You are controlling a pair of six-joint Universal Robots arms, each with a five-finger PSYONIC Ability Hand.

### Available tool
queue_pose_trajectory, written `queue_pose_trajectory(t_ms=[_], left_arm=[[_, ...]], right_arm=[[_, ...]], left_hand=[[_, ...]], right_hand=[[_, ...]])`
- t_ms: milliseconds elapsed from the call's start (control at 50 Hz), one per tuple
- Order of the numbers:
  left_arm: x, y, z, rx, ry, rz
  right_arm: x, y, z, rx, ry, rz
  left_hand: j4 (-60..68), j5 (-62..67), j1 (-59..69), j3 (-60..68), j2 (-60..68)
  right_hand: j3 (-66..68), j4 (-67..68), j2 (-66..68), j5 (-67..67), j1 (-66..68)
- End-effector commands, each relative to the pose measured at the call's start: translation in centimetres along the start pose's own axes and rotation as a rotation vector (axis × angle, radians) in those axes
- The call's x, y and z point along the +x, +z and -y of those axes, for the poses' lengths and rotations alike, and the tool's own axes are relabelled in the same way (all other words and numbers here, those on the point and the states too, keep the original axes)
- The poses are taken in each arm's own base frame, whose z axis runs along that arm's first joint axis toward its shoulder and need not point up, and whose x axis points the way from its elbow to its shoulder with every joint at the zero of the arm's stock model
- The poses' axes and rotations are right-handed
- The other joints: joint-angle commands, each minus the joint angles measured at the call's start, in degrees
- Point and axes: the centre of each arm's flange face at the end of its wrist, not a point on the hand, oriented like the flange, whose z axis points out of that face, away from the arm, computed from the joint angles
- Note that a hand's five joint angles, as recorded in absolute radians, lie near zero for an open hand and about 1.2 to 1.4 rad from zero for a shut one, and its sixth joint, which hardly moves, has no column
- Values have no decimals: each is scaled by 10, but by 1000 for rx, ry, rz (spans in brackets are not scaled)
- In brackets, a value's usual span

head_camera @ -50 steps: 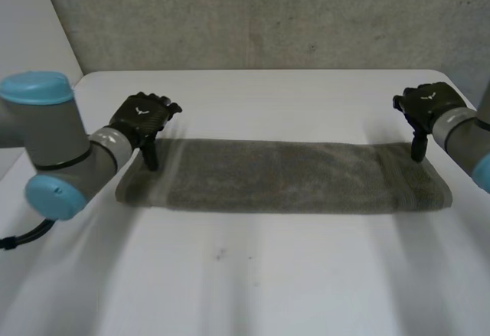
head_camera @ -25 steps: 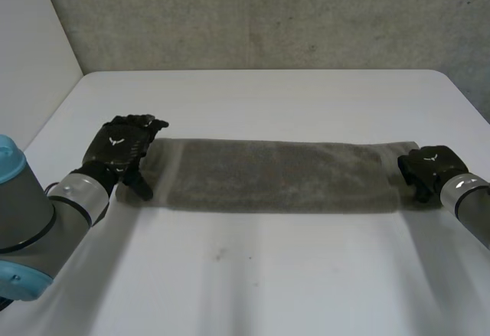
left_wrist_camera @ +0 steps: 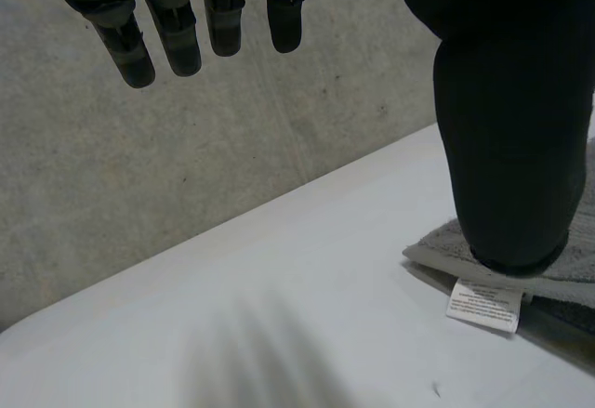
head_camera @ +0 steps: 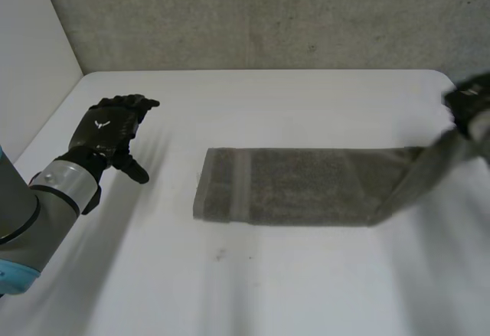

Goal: Fold the towel.

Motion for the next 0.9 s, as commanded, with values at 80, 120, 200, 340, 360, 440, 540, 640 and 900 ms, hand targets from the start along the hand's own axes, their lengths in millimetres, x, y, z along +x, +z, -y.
queue_pose_trajectory(t_ms=[80, 120, 200, 340, 360, 440, 540, 640, 900], left_arm=[[2, -2, 1, 0, -1, -4], [2, -2, 1, 1, -1, -5], [3, -1, 1, 2, 0, -7], [5, -1, 3, 9, 3, -15], [6, -1, 4, 13, 5, -16], [5, 1, 7, 23, 6, -17], [11, 3, 12, 42, 8, -35], [26, 3, 19, 67, 15, -75], [38, -1, 17, 61, 17, -110]], right_arm=[[-160, -89, 137, 434, -90, 336], [-208, -119, 150, 527, -135, 434], [-242, -139, 151, 583, -170, 494], [-278, -152, 141, 607, -193, 558], [-278, -152, 141, 607, -193, 558], [-267, -157, 147, 621, -175, 563], [-227, -169, 155, 601, -56, 549], [-177, -152, 131, 459, 134, 515], [-156, -105, 14, 23, 286, 497]], left_hand=[[6, -15, 2, 5, 5], [6, -15, 2, 5, 5], [6, -15, 2, 5, 5], [6, -15, 2, 5, 5], [6, -15, 2, 5, 5], [6, -15, 2, 5, 5], [6, -15, 2, 5, 5], [6, -15, 2, 5, 5], [6, -15, 2, 5, 5]], right_hand=[[37, 34, 40, 38, 48], [37, 34, 40, 38, 48], [37, 34, 40, 38, 48], [37, 34, 40, 38, 48], [37, 34, 40, 38, 48], [-257, -260, -254, -256, -246], [-663, -666, -660, -662, -652], [-663, -666, -660, -662, -652], [-488, -491, -485, -487, -477]])
